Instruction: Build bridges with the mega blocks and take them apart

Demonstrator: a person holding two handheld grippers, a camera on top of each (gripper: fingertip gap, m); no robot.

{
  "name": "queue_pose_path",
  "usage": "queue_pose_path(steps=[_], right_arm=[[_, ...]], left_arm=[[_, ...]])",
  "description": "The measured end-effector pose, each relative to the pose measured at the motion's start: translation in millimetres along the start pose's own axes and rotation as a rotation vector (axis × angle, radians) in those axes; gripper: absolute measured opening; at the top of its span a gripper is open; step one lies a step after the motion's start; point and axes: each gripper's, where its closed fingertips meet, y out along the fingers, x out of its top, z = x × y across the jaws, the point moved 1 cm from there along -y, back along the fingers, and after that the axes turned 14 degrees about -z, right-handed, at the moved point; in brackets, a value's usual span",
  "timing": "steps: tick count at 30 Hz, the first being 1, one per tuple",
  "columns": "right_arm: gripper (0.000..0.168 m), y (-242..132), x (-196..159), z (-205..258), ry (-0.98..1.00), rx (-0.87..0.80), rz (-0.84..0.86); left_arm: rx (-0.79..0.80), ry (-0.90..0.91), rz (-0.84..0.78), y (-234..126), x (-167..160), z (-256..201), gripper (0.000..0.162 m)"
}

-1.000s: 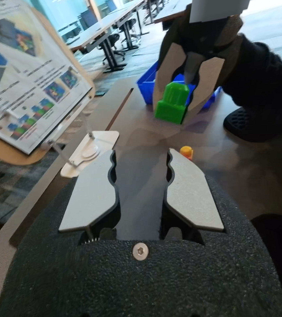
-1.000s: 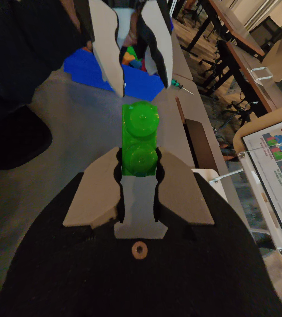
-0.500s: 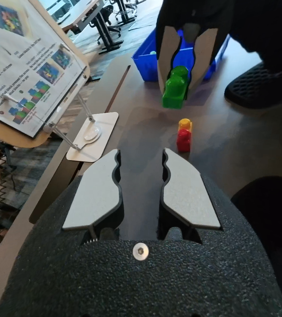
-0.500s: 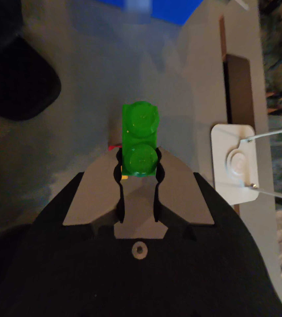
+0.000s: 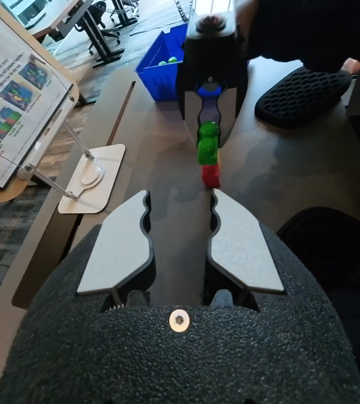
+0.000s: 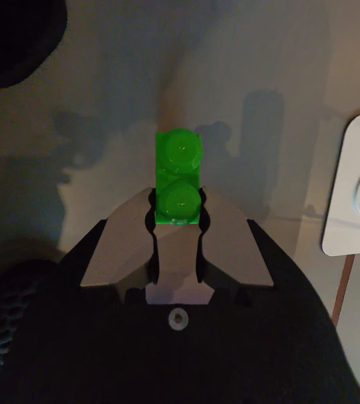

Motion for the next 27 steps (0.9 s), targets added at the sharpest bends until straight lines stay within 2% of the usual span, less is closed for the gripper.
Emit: queue_pose_path(steps=[9, 27], right_arm=[[0.036, 8, -10, -2, 0.025, 0.036, 0.044], [0.036, 25, -18, 1, 0.049, 0.061, 0.033]], left_arm=[[-0.061, -0.012, -0.028, 0, 3, -10, 0.063], [-0.060, -0.007, -0.002, 5, -1, -7, 0.062]])
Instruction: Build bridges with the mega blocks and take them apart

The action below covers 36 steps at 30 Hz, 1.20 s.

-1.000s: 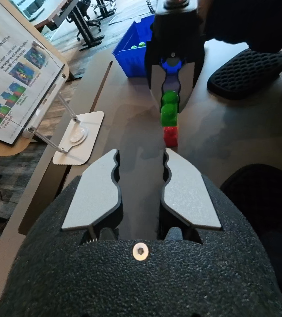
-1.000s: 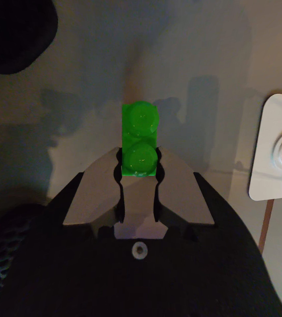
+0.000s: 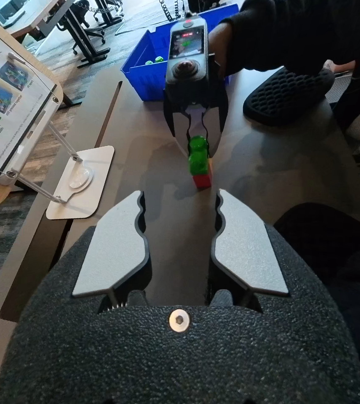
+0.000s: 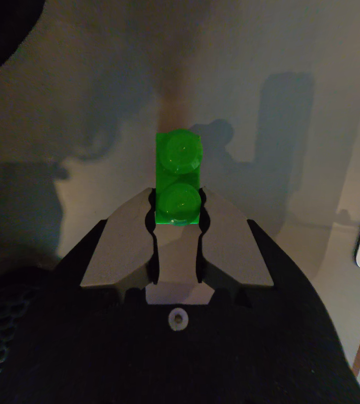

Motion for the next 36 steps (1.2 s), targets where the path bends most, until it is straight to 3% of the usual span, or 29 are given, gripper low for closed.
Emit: queue_pose_path(steps=[12, 32, 36], right_arm=[[0.036, 3, -6, 4, 0.033, 0.016, 0.097], [0.034, 7, -16, 6, -0.062, 0.097, 0.616], [0.036, 6, -16, 6, -0.068, 0.098, 0.647]], left_arm=[[0.011, -0.001, 0.019, -2, -5, 2, 0.062], [0.014, 0.005, 0.008, -6, -5, 0, 0.062], [0.016, 0.004, -0.002, -8, -5, 0, 0.062]])
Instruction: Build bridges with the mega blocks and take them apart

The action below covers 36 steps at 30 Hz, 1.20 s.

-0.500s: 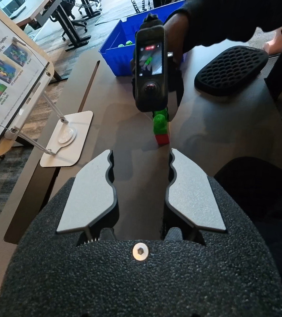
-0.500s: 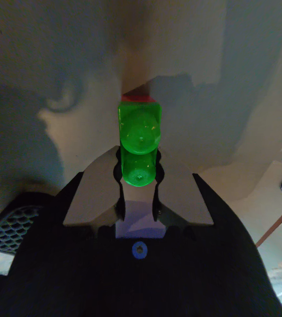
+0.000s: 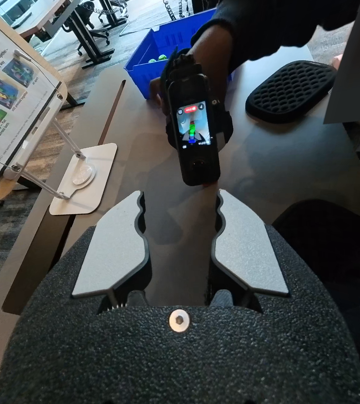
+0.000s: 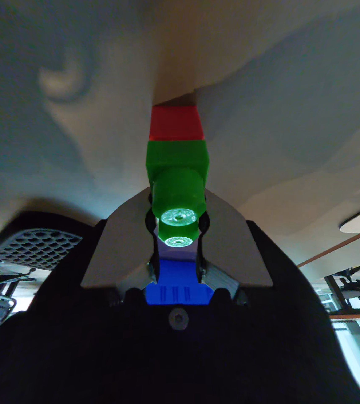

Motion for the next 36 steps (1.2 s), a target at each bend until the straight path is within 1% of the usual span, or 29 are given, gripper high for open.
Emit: queue_pose_path(steps=[2, 3, 5, 7, 9, 10, 13, 15, 16, 17, 18, 20, 25, 30, 36], right_arm=[[0.036, 0, 0, 0, 0.001, -0.004, -0.008], [0.039, 0, 0, 0, -0.003, -0.004, -0.018], [0.058, -3, 2, 1, 0.023, 0.001, -0.056], [0.065, -12, 5, 0, 0.053, 0.002, -0.110], [0.076, -23, 9, 1, 0.013, -0.010, -0.170], [0.073, -28, 15, 2, -0.022, -0.009, -0.226], [0.055, -30, 33, 2, -0.020, -0.003, -0.358], [0.054, -23, 28, -4, -0.019, -0.023, -0.329], [0.047, -19, 26, -6, -0.025, -0.019, -0.314], [0.035, -17, 26, -4, -0.034, -0.006, -0.324], [0.034, -17, 29, -4, -0.044, -0.004, -0.351], [0.034, -18, 29, -1, -0.062, 0.008, -0.344], [0.034, -16, 29, 0, -0.100, -0.023, -0.248], [0.034, -15, 28, -1, -0.115, -0.012, -0.173], [0.034, -15, 28, -1, -0.109, -0.022, -0.173]], left_arm=[[0.004, 0.000, -0.003, -2, 0, 0, 0.062], [0.008, 0.000, -0.004, -2, 0, 0, 0.062], [0.010, 0.002, -0.009, -4, 2, -1, 0.062], [0.012, 0.008, -0.014, -5, 3, -1, 0.062], [0.015, 0.010, -0.018, -6, 4, -1, 0.062], [0.017, 0.011, -0.019, -6, 4, -1, 0.062], [0.023, 0.010, -0.019, -7, 4, -1, 0.062], [0.023, 0.012, -0.016, -7, 3, -1, 0.062], [0.022, 0.014, -0.016, -7, 4, -1, 0.062], [0.021, 0.015, -0.016, -7, 4, -1, 0.062], [0.020, 0.015, -0.017, -7, 4, -1, 0.062], [0.019, 0.013, -0.016, -7, 3, -1, 0.062], [0.015, 0.005, -0.004, -5, 0, -1, 0.062], [0.004, 0.001, 0.007, -2, -2, -2, 0.062], [0.000, 0.002, 0.008, -1, -3, -2, 0.062]])
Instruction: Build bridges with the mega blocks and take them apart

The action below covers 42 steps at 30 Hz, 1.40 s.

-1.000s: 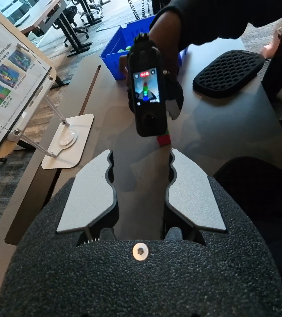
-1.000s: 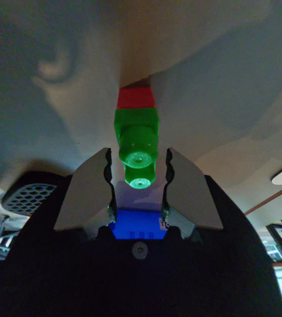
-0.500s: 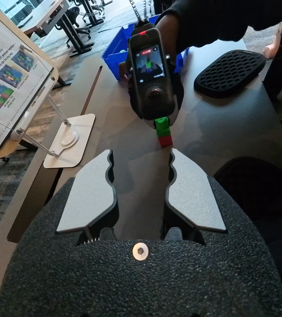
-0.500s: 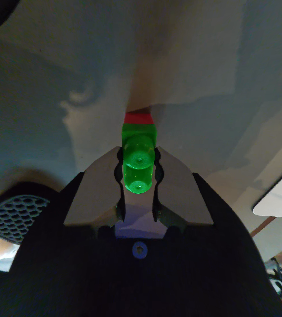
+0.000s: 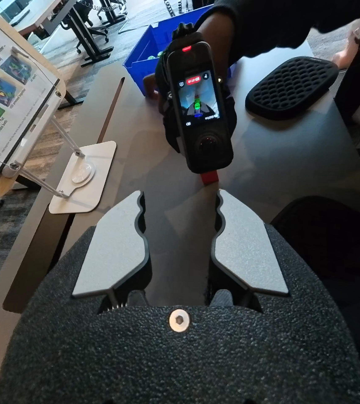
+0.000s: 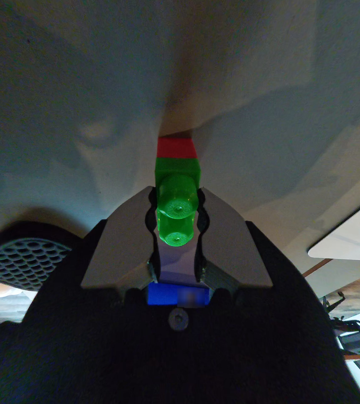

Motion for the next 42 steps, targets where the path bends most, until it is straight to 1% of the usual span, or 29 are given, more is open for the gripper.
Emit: queue_pose_path(steps=[8, 18, 22, 26, 35, 42], right_arm=[[0.034, 0, 0, 0, 0.019, -0.023, -0.019], [0.034, 1, 0, 0, 0.028, -0.035, -0.049], [0.034, 1, 0, 0, 0.027, -0.040, -0.045], [0.035, 1, 1, 1, 0.026, -0.054, -0.085], [0.034, 1, 1, 1, 0.028, -0.070, -0.105], [0.035, 1, 1, 1, 0.039, -0.062, -0.099]], left_arm=[[-0.018, 0.030, -0.073, 1, 13, -3, 0.064], [-0.002, 0.057, -0.083, 1, 19, -1, 0.066], [0.001, 0.065, -0.069, 3, 19, -2, 0.066], [0.001, 0.073, -0.045, 8, 18, -1, 0.066], [-0.046, 0.063, 0.003, 23, 11, -3, 0.066], [-0.046, 0.054, -0.020, 20, 9, -1, 0.065]])
